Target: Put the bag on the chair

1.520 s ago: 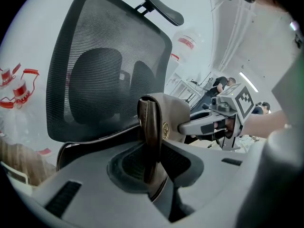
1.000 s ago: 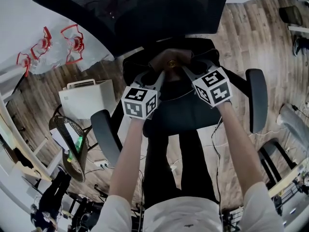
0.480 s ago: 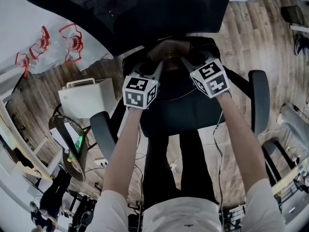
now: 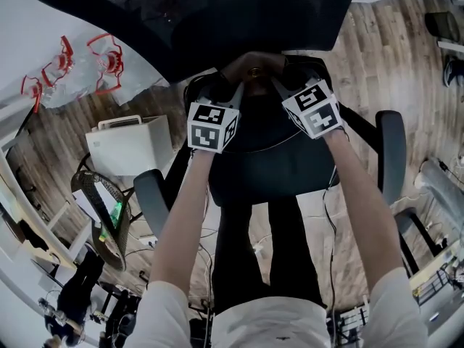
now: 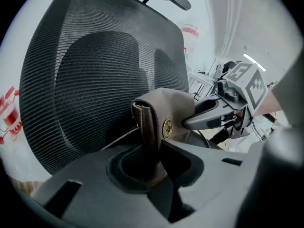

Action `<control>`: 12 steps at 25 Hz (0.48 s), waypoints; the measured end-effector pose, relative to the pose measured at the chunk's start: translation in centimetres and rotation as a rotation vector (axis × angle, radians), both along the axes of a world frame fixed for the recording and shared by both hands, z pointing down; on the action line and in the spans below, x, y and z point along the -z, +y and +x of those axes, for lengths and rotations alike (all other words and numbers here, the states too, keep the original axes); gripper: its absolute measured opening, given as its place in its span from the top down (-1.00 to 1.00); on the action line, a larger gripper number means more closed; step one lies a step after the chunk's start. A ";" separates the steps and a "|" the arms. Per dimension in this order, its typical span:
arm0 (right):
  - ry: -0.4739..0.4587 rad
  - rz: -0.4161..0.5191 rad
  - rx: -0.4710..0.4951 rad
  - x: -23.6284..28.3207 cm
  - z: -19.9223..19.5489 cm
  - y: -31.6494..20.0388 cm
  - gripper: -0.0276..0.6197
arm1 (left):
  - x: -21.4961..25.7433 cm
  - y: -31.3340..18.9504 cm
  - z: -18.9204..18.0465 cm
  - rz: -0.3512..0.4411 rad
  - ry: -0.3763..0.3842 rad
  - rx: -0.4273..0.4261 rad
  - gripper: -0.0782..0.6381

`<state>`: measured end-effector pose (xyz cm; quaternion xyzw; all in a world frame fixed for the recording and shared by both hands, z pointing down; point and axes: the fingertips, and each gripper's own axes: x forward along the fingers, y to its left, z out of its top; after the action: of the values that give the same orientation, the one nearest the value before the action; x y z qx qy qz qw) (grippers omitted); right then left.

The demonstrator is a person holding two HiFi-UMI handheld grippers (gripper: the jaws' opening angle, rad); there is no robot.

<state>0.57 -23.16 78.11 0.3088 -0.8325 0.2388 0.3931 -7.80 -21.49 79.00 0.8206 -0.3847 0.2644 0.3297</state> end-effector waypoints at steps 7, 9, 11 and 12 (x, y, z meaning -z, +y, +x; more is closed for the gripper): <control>0.026 -0.011 0.047 -1.3 0.2 0.4 0.62 | -1.4 0.4 0.1 -0.031 -0.015 -0.038 0.60; 0.023 -0.018 0.037 -1.2 0.1 0.1 0.62 | -1.5 0.3 0.0 -0.034 -0.014 -0.038 0.59; 0.023 -0.023 0.033 -1.3 0.0 -0.1 0.61 | -1.7 0.1 -0.1 -0.040 -0.014 -0.033 0.58; 0.025 -0.026 0.032 -1.4 0.0 -0.2 0.61 | -1.8 0.1 -0.2 -0.044 -0.013 -0.032 0.58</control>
<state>0.62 -23.33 79.52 0.2932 -0.8294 0.2392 0.4109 -8.01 -21.41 80.81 0.8173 -0.3679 0.2835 0.3410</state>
